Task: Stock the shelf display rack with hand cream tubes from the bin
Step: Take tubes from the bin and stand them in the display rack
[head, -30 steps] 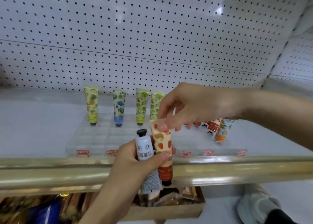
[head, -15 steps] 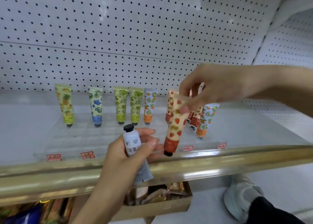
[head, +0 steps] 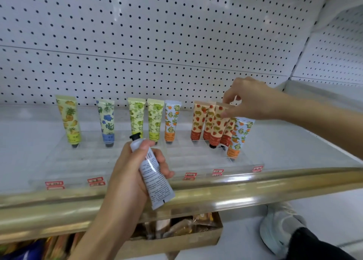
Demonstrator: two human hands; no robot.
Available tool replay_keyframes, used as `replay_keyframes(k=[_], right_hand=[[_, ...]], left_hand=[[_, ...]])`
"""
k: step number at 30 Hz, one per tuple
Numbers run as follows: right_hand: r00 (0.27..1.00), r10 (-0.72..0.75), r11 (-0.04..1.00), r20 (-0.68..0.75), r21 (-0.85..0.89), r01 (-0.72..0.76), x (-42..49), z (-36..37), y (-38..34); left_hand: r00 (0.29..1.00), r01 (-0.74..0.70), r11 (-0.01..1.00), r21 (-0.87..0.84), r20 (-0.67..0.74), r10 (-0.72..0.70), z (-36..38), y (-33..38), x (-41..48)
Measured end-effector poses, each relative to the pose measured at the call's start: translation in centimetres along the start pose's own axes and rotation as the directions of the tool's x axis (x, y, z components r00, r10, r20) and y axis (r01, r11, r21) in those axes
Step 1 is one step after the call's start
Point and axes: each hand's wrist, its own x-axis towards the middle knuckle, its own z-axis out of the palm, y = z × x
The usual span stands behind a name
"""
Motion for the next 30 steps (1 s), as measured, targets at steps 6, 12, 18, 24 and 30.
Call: replay_keyframes(k=[6, 12, 18, 24, 30], right_hand=[[0.999, 0.037, 0.999, 0.001, 0.008, -0.037, 0.5, 0.1, 0.3], [0.997, 0.072, 0.997, 0.032, 0.022, -0.073, 0.6, 0.6, 0.2], [0.995, 0.083, 0.996, 0.056, 0.033, -0.085, 0.7, 1.5, 0.0], [0.991, 0.102, 0.994, 0.080, 0.026, -0.105, 1.1, 1.8, 0.1], [0.991, 0.100, 0.993, 0.090, 0.054, -0.105, 1.0, 1.6, 0.5]], left_hand=[[0.998, -0.056, 0.996, 0.076, 0.019, 0.055, -0.3, -0.4, 0.0], [0.997, -0.077, 0.978, 0.194, 0.007, 0.077, -0.3, -0.5, 0.0], [0.995, -0.100, 0.944, 0.316, 0.027, 0.097, -0.5, -0.3, -0.4], [0.993, -0.115, 0.944, 0.310, 0.054, 0.103, -0.5, -0.1, -0.5], [0.989, -0.140, 0.945, 0.294, 0.080, 0.121, -0.5, -0.2, -0.4]])
